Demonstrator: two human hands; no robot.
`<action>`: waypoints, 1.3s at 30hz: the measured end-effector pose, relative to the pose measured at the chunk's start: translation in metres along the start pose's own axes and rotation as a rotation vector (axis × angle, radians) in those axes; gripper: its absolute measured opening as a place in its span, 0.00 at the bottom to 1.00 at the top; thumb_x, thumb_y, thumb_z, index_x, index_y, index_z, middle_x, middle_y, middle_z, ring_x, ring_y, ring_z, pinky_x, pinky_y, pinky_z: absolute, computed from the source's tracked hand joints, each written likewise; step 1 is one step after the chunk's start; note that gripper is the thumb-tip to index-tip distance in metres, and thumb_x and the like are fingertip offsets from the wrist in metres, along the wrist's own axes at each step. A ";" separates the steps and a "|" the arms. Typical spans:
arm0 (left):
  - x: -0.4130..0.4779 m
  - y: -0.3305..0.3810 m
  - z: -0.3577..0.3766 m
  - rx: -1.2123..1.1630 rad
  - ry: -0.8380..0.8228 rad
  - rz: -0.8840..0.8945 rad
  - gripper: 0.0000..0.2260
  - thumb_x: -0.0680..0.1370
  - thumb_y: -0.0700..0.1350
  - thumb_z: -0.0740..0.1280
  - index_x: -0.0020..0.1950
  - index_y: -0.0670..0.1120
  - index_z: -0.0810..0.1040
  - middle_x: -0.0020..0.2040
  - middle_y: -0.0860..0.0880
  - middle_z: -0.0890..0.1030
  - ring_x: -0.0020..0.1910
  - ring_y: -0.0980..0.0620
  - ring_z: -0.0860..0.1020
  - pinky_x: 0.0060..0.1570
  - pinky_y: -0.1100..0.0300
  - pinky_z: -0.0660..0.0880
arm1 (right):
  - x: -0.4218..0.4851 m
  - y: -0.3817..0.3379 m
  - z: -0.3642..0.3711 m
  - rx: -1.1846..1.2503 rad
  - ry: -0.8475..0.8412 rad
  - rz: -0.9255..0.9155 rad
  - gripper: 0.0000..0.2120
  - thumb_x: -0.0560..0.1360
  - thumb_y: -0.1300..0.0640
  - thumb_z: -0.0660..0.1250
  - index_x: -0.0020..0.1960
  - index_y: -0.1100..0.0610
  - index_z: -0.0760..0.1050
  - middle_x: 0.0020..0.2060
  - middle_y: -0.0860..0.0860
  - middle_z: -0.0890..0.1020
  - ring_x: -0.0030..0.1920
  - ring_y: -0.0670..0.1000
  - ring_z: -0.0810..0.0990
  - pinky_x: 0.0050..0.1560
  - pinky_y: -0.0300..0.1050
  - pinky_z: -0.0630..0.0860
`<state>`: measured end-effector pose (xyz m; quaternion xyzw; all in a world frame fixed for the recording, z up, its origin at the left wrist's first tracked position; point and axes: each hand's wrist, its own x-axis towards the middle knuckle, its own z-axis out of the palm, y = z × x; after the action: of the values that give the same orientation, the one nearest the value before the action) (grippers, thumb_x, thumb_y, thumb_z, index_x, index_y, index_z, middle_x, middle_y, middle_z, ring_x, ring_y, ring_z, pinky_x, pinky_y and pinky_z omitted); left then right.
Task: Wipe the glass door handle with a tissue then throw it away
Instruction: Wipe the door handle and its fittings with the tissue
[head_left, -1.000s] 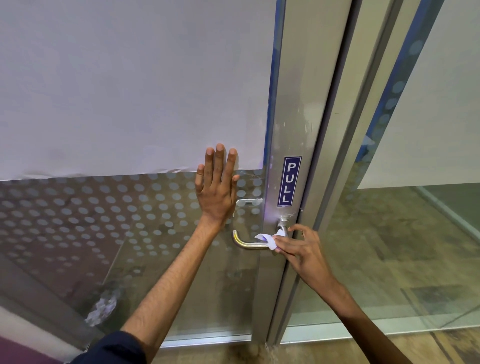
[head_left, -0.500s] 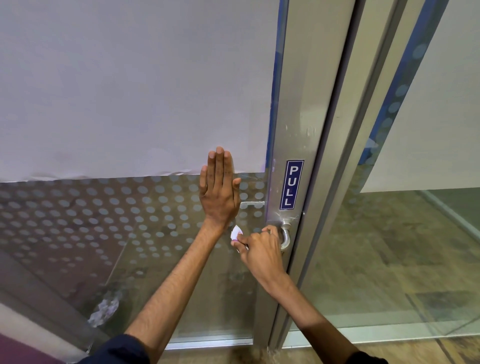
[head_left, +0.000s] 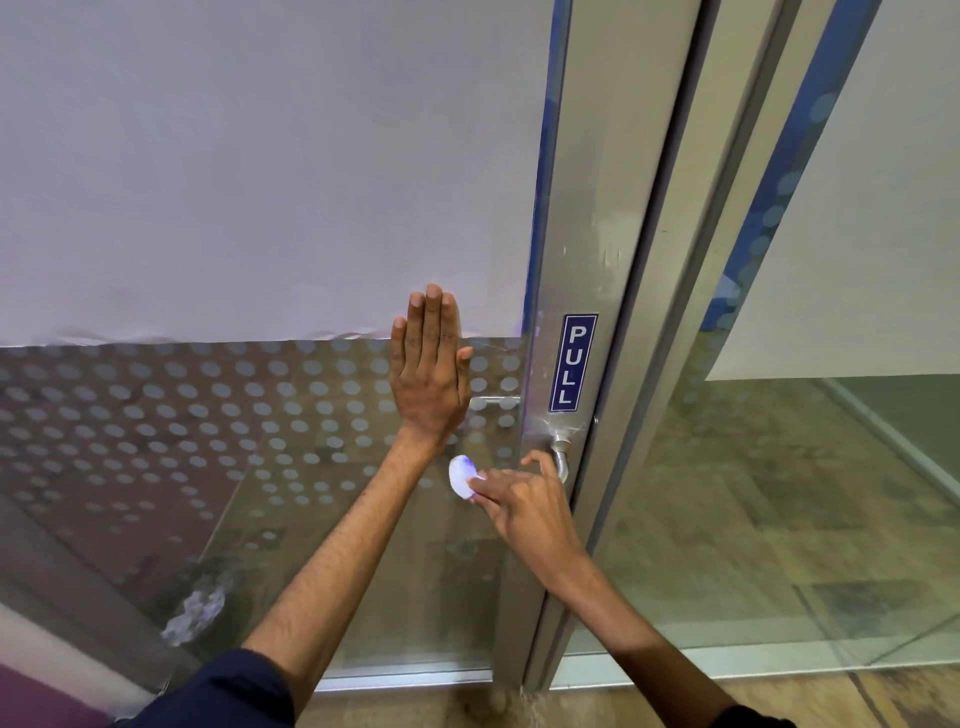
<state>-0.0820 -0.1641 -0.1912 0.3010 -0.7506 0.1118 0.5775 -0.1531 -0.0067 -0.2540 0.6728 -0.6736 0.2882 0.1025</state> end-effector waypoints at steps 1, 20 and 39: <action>0.000 0.000 0.000 0.000 -0.002 0.002 0.24 0.85 0.50 0.42 0.80 0.46 0.42 0.81 0.52 0.38 0.81 0.53 0.42 0.80 0.53 0.43 | -0.005 0.008 -0.004 0.013 0.004 -0.036 0.08 0.69 0.55 0.77 0.46 0.47 0.80 0.36 0.44 0.84 0.35 0.47 0.81 0.57 0.45 0.61; 0.001 -0.001 -0.003 0.002 -0.009 0.010 0.25 0.85 0.50 0.42 0.80 0.47 0.41 0.81 0.53 0.38 0.81 0.53 0.41 0.80 0.53 0.41 | -0.015 0.032 -0.006 0.109 -0.054 -0.255 0.14 0.71 0.69 0.67 0.53 0.56 0.81 0.49 0.52 0.85 0.51 0.52 0.83 0.68 0.51 0.71; -0.001 0.001 0.000 0.039 -0.048 0.005 0.26 0.83 0.49 0.45 0.80 0.48 0.38 0.80 0.54 0.35 0.80 0.54 0.39 0.79 0.54 0.38 | -0.031 0.069 -0.024 0.140 0.141 0.377 0.12 0.76 0.65 0.67 0.56 0.53 0.83 0.47 0.55 0.85 0.42 0.61 0.83 0.39 0.49 0.77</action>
<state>-0.0820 -0.1633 -0.1916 0.3131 -0.7626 0.1206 0.5531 -0.2235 0.0270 -0.2677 0.5183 -0.7572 0.3947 0.0468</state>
